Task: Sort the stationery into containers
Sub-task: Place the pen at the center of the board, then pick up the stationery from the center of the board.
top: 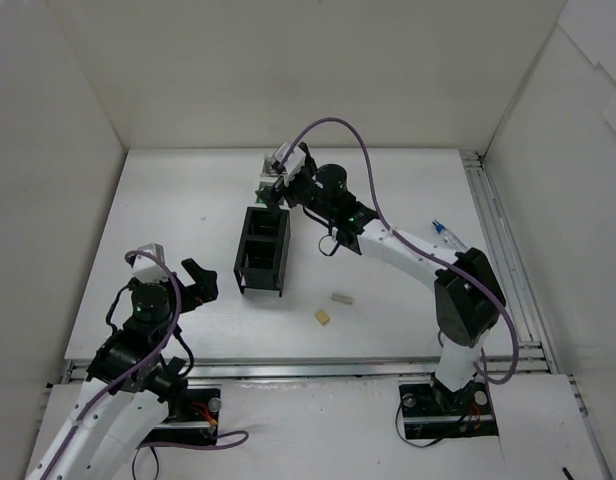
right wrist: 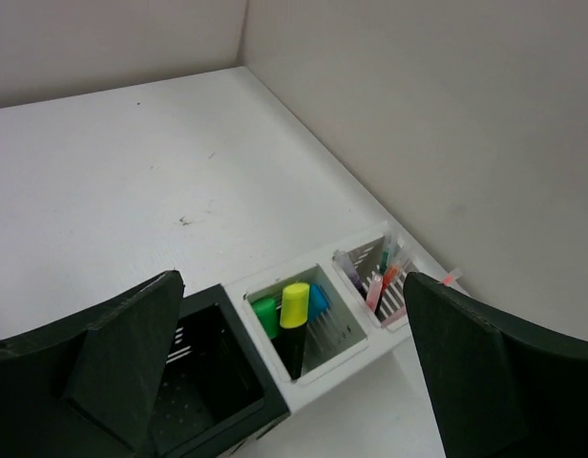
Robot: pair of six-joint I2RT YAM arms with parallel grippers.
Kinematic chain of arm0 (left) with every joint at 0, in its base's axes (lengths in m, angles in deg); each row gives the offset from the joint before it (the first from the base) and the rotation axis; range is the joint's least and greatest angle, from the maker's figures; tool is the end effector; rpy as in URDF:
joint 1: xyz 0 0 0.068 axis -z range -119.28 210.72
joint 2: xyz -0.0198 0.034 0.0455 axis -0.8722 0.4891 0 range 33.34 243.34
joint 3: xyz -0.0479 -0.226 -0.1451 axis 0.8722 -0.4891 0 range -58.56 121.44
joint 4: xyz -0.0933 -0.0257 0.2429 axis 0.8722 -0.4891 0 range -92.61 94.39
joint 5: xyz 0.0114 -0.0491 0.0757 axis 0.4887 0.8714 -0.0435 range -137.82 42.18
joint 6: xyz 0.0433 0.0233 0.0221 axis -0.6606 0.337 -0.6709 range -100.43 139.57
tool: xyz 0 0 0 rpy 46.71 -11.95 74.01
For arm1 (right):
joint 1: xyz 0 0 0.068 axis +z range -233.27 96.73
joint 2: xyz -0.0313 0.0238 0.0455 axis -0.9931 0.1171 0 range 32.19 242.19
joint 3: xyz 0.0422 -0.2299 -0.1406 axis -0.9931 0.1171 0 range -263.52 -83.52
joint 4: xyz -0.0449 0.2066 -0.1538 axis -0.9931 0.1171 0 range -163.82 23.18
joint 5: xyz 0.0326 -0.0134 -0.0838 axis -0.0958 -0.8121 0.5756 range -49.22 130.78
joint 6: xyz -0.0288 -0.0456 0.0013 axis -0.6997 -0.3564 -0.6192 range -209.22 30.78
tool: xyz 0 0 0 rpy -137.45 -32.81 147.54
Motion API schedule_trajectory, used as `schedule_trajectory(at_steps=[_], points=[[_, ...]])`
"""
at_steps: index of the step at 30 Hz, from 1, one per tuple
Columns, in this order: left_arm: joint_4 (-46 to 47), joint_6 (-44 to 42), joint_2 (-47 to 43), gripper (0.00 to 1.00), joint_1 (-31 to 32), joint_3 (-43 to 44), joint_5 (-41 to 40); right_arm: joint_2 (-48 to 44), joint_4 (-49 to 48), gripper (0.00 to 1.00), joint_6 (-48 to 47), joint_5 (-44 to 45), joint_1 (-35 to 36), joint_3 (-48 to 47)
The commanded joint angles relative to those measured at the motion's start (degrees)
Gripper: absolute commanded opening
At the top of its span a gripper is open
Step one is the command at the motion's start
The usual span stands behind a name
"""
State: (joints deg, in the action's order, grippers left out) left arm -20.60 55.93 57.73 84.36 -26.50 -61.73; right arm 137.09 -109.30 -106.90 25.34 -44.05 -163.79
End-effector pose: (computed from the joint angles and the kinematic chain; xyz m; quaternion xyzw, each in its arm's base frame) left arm 0.1115 -0.0395 0.2823 -0.1599 0.7867 -0.2096 0.5582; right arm 0.3364 0.2867 0.3413 -0.3918 0.5057 0.2269 0.7343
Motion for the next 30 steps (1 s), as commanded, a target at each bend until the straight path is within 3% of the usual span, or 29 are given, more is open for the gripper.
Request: schedule_trajectory(at_steps=[1, 4, 8, 10, 13, 17, 22, 24, 28, 30], points=[[3.1, -1.1, 2.2, 0.99, 0.3, 4.1, 1.4, -8.6, -4.5, 0.98, 2.3, 3.0, 0.6, 6.9], [3.0, -1.1, 2.4, 0.99, 0.3, 4.1, 2.6, -15.7, -3.0, 0.98, 7.2, 8.1, 0.8, 16.8], [4.2, -1.5, 2.0, 0.99, 0.3, 3.3, 4.5, -26.2, 6.6, 0.98, 16.0, 19.7, -0.1, 25.4], [4.9, -3.1, 2.1, 0.99, 0.3, 3.2, 6.6, -28.3, 22.1, 0.98, 23.1, 28.1, -3.1, 25.5], [6.3, -4.5, 2.5, 0.99, 0.3, 3.0, 10.2, -28.1, 31.3, 0.98, 28.9, 37.9, -9.1, 23.3], [8.5, -6.5, 3.9, 0.99, 0.3, 2.9, 13.2, -27.7, 37.4, 0.98, 30.1, 36.0, -17.4, 22.7], [8.6, -7.6, 4.9, 0.99, 0.3, 3.0, 17.2, -22.9, 41.4, 0.98, 21.7, 28.0, -30.1, 18.6], [8.7, -8.1, 5.1, 1.00, 0.3, 2.7, 17.2, -17.3, 45.2, 0.98, 15.7, 23.1, -34.6, 14.5], [9.0, -11.0, 5.6, 0.99, 0.3, 2.9, 19.5, -6.2, 51.9, 0.98, 9.7, 25.2, -37.9, 7.3], [9.3, -12.3, 6.1, 1.00, 0.3, 3.3, 20.4, -3.6, 53.3, 0.98, 9.1, 25.4, -43.2, 4.3]])
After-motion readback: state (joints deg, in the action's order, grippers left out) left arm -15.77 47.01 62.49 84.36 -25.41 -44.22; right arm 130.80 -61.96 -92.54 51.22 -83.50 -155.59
